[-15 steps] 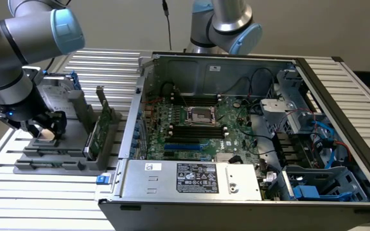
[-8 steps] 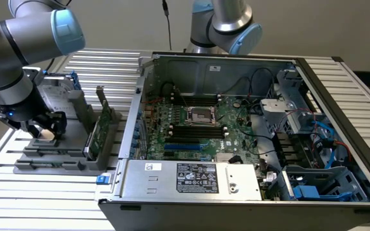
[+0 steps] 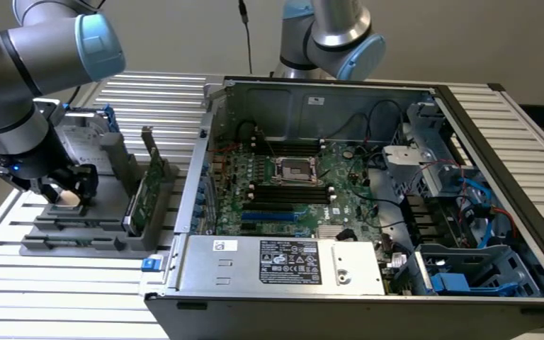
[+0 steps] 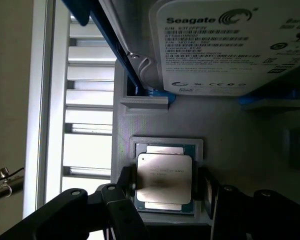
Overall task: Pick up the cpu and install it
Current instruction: 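Pick up the cpu and move it towards the insertion slot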
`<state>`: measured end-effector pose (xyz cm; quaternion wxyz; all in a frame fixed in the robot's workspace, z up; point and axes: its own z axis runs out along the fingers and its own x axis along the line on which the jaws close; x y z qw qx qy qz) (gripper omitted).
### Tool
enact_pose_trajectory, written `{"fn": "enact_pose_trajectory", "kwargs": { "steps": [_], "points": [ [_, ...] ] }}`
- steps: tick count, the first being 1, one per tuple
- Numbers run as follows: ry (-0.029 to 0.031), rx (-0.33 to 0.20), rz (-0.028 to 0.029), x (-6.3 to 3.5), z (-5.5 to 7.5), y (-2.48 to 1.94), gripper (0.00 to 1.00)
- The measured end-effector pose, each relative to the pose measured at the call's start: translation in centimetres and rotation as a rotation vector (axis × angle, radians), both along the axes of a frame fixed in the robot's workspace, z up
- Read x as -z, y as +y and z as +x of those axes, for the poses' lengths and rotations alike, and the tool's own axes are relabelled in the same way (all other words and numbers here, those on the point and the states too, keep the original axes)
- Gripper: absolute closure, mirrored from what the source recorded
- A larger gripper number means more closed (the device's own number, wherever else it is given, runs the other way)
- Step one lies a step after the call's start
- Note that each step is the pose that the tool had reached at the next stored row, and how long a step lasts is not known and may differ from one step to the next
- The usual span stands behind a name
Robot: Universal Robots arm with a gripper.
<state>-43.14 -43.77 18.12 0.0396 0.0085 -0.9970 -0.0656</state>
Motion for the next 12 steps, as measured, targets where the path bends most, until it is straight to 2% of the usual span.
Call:
{"fn": "enact_pose_trajectory", "kwargs": {
  "steps": [5,7,8,12],
  "points": [
    [0.0,0.0,0.0,0.0,0.0,0.0,0.36],
    [0.0,0.0,-0.0001,0.0,0.0,0.0,0.38],
    [0.0,0.0,-0.0001,0.0,0.0,0.0,0.45],
    [0.0,0.0,0.0,0.0,0.01,0.0,0.45]
  ]
}}
